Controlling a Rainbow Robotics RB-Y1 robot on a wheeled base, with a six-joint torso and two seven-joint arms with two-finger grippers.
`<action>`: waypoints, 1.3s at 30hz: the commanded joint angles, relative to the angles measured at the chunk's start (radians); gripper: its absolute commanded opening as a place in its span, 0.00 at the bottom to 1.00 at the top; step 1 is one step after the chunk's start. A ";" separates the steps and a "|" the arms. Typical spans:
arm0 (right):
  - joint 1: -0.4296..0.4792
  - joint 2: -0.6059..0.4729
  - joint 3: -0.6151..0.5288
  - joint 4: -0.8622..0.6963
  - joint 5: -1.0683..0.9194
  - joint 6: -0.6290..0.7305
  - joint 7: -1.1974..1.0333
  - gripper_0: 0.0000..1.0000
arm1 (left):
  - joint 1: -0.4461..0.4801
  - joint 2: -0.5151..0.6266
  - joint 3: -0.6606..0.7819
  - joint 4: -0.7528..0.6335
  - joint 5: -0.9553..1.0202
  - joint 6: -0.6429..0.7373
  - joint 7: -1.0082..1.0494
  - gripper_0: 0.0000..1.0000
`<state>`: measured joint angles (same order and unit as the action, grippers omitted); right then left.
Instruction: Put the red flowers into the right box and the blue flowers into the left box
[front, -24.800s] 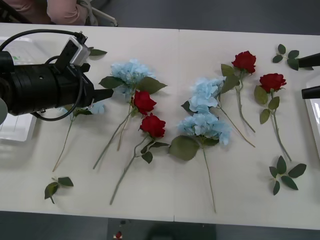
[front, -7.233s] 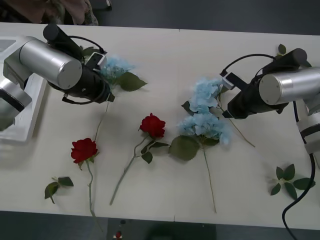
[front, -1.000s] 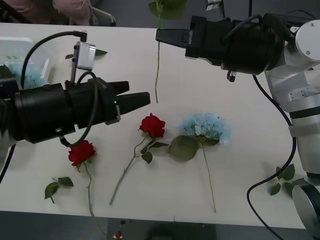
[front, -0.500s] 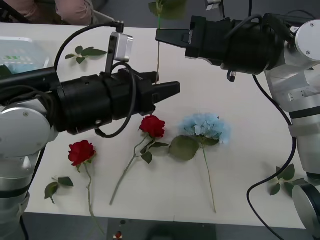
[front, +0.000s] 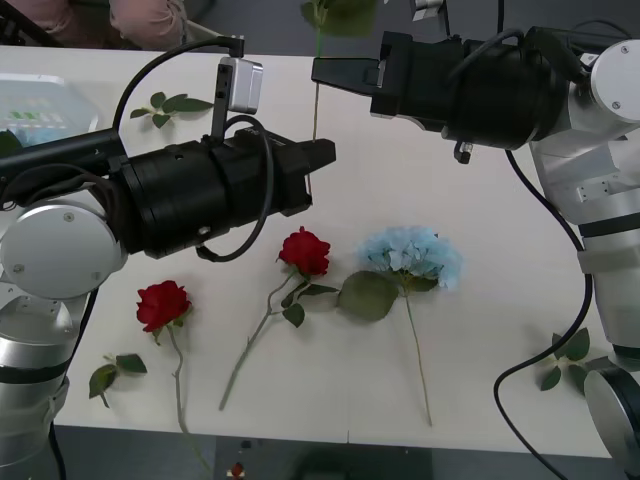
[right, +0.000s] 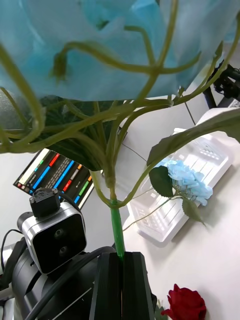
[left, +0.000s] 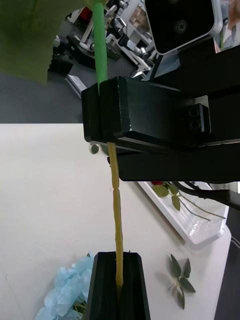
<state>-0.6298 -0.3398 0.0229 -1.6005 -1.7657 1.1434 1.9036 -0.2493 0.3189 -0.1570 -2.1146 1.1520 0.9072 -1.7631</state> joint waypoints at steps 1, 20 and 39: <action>-0.025 0.010 0.002 -0.027 -0.008 -0.002 -0.023 0.51 | -0.015 0.032 0.005 -0.015 0.012 -0.013 0.024 0.00; -0.025 0.010 0.002 -0.027 -0.008 -0.002 -0.023 1.00 | 0.005 0.255 0.264 -0.015 0.216 0.229 0.022 0.00; 0.013 -0.212 -0.120 -0.035 0.103 0.254 -0.258 1.00 | 0.231 0.344 0.875 -0.002 0.130 0.673 -0.070 0.00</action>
<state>-0.6020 -0.5158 -0.0849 -1.6006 -1.6768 1.3700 1.7143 -0.0393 0.6388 0.6973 -2.1141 1.3084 1.5784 -1.7778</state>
